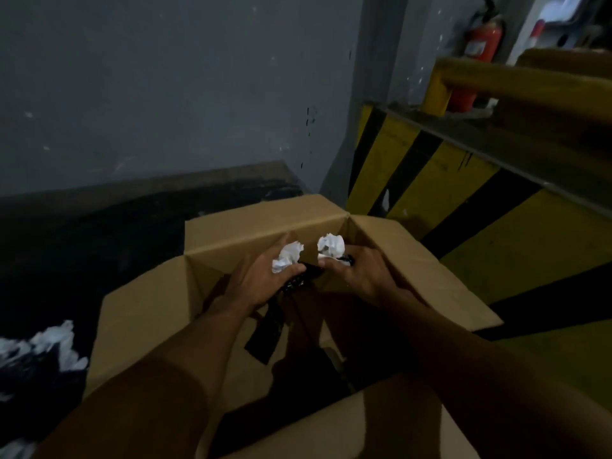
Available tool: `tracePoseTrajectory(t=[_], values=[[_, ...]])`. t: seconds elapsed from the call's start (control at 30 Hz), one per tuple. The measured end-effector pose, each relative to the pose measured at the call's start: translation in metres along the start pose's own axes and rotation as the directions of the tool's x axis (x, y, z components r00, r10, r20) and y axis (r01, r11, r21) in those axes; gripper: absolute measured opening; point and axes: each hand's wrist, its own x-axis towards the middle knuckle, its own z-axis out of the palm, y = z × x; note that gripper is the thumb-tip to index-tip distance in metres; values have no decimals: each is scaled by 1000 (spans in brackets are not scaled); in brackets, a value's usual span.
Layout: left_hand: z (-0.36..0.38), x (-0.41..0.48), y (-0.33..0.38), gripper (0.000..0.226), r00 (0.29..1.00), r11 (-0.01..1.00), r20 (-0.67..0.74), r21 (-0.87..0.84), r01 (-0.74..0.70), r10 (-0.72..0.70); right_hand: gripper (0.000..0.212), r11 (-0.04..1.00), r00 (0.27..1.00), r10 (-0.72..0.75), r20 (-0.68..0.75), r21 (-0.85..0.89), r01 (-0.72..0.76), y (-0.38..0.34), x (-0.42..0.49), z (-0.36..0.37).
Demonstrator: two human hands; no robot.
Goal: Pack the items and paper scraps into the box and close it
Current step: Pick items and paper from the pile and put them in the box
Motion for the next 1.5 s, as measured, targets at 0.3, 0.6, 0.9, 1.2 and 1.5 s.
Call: tracePoseTrajectory(t=[0.3,0.6,0.9,1.2,1.5], values=[[2,-4,-15,63,998,959,28,278,-61,55,69,983,995,-50,80,-172,64,1,1,13],[-4,-38,9,108,999,942,28,335,-27,19,39,956,990,-94,101,-269,119,-2,-16,-4],[-41,-112,46,79,943,967,-332,248,63,24,62,984,984,-173,31,-30,174,-54,-46,-2],[-134,-214,35,76,840,946,-541,253,201,-33,62,930,931,-359,72,118,349,-174,-72,37],[-212,-364,-28,76,710,907,-698,232,353,-98,62,832,839,-534,107,241,499,-300,-141,132]])
